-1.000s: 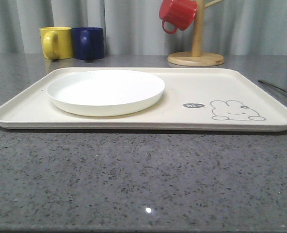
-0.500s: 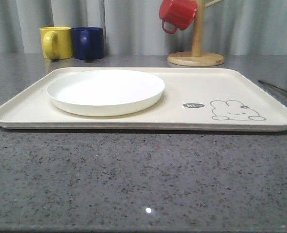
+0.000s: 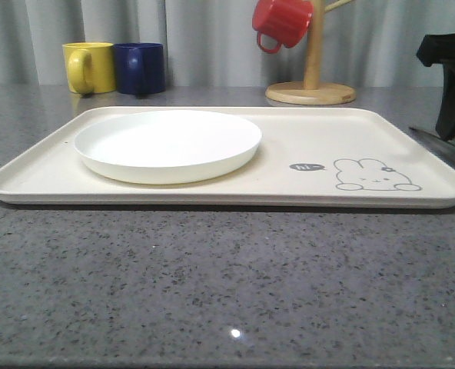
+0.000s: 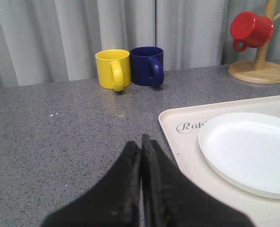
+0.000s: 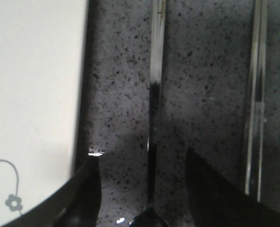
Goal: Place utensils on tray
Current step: 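Grasp the fork with the right gripper and carry it over the tray, then lower the fork beside the plate and open the right gripper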
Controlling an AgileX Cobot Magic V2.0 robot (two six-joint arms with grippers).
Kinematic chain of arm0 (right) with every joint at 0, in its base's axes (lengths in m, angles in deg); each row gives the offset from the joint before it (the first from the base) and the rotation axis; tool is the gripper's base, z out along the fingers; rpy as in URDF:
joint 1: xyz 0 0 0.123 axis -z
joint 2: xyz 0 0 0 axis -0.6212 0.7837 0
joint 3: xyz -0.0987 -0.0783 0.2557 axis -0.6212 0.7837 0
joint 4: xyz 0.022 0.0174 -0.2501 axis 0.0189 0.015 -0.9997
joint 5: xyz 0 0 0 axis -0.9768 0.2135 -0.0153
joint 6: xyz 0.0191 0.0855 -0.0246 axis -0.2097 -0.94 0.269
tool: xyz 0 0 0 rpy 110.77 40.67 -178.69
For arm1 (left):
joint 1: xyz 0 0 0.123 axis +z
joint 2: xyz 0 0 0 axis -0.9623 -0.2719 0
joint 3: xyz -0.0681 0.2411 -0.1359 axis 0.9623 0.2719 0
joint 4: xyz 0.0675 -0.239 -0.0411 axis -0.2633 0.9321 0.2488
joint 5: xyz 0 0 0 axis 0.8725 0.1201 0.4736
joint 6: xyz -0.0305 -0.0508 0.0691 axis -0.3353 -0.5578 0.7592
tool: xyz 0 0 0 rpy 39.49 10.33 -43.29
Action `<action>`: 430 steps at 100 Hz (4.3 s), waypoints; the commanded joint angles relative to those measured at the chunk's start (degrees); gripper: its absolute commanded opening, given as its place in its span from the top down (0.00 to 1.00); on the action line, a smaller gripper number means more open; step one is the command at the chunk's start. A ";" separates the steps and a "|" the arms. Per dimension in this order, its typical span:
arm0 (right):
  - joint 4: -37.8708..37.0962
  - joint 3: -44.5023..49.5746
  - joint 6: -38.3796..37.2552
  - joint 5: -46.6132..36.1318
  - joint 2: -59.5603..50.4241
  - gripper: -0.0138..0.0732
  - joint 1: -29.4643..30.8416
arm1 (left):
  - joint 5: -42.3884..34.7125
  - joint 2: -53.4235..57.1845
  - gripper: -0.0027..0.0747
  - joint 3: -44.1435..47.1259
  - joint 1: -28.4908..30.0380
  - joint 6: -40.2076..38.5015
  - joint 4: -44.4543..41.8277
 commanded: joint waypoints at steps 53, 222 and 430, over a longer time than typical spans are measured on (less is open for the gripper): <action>-0.01 -2.03 0.64 -0.27 0.33 0.77 0.11 | -4.49 -0.36 0.99 -1.62 0.03 -0.12 0.79; -25.62 -11.19 -50.44 -5.72 2.04 0.80 -30.25 | -4.49 -0.36 0.99 -1.62 0.03 -0.12 0.79; -22.00 -11.19 -24.59 8.49 -11.54 0.41 -15.45 | -4.49 -0.36 0.99 -1.62 0.03 -0.12 0.79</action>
